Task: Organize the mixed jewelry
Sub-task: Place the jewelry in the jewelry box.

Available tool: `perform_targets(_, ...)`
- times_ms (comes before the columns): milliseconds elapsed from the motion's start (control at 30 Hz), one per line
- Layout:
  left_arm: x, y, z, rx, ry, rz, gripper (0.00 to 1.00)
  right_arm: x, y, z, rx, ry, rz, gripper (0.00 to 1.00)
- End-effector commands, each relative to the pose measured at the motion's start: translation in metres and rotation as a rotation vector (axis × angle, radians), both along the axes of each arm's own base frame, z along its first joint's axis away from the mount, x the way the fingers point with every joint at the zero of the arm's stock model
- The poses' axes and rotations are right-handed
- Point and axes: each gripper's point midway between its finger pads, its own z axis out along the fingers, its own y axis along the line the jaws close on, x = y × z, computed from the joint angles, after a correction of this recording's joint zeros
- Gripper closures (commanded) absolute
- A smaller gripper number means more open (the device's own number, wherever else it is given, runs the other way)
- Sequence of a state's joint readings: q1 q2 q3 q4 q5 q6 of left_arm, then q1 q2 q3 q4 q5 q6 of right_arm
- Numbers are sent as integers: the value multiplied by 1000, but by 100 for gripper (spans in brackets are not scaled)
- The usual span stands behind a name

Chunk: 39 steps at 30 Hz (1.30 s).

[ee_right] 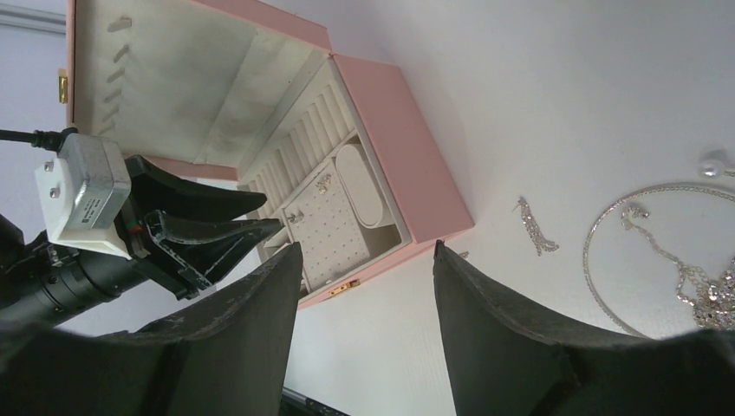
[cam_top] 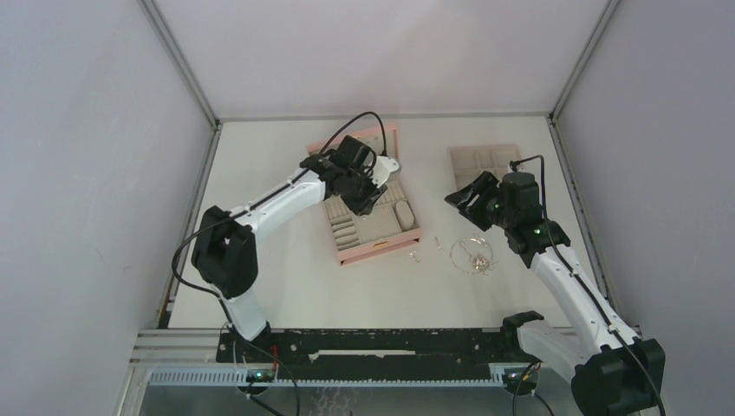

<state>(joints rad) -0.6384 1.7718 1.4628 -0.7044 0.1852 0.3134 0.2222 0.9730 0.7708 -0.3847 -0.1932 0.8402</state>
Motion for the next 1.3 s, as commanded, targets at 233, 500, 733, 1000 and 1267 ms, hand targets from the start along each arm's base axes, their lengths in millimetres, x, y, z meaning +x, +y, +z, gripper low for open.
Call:
perform_targets(233, 4, -4, 44, -125, -37, 168, 81, 3, -1, 7, 17, -45, -11, 35)
perform_targets(500, -6, 0, 27, -128, 36, 235, 100, 5, -1, 6, 17, -46, -13, 35)
perform_targets(733, -10, -2, 5, -124, 83, 260, 100, 9, 1, 7, 28, -52, -9, 35)
perform_targets(1000, -4, -1, -2, -106, 69, 266, 100, 11, 2, 8, 40, -52, -10, 35)
perform_targets(1267, -2, -2, -9, -94, 83, 258, 100, 13, 3, 7, 45, -46, -12, 35)
